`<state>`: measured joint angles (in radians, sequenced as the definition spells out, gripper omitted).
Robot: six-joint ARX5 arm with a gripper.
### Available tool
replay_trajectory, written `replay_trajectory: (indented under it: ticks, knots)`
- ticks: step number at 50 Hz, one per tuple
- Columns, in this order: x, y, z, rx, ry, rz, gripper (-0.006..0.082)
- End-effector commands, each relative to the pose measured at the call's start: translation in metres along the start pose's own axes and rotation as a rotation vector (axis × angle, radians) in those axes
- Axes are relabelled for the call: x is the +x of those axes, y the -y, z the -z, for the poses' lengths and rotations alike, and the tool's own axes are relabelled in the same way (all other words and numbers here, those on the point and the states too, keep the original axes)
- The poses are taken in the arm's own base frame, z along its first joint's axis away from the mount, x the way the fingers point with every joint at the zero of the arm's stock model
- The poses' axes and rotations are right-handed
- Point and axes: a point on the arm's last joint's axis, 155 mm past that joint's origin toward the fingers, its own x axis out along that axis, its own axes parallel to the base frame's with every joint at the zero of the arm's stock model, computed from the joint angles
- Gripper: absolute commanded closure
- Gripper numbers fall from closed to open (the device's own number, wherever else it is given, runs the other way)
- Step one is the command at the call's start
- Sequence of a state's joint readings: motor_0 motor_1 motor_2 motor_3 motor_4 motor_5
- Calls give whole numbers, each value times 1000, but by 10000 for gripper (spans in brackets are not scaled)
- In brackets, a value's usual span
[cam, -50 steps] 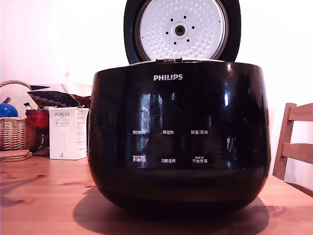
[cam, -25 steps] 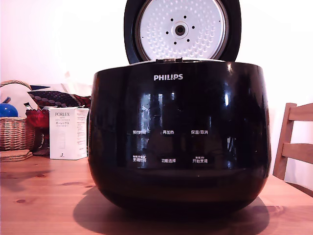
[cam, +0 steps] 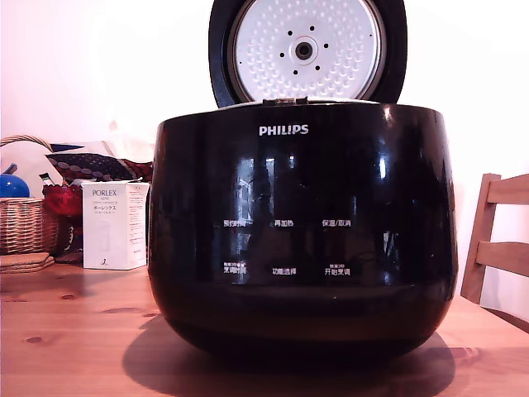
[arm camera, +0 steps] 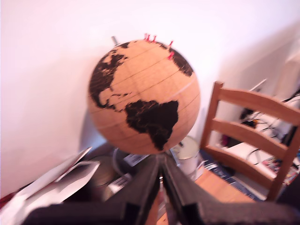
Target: Close the rice cooker by pressing the lid down with medium force
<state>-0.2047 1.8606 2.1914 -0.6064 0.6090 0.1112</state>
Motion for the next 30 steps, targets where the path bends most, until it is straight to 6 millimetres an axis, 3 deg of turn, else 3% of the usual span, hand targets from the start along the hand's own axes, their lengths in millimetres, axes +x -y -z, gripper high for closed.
replay_trajectory:
  ticks: [1, 16, 30]
  knots:
    - [17, 2, 10, -16, -16, 30, 789]
    - [58, 34, 29, -14, -40, 140, 789]
    - [80, 61, 44, -18, -69, 209, 789]
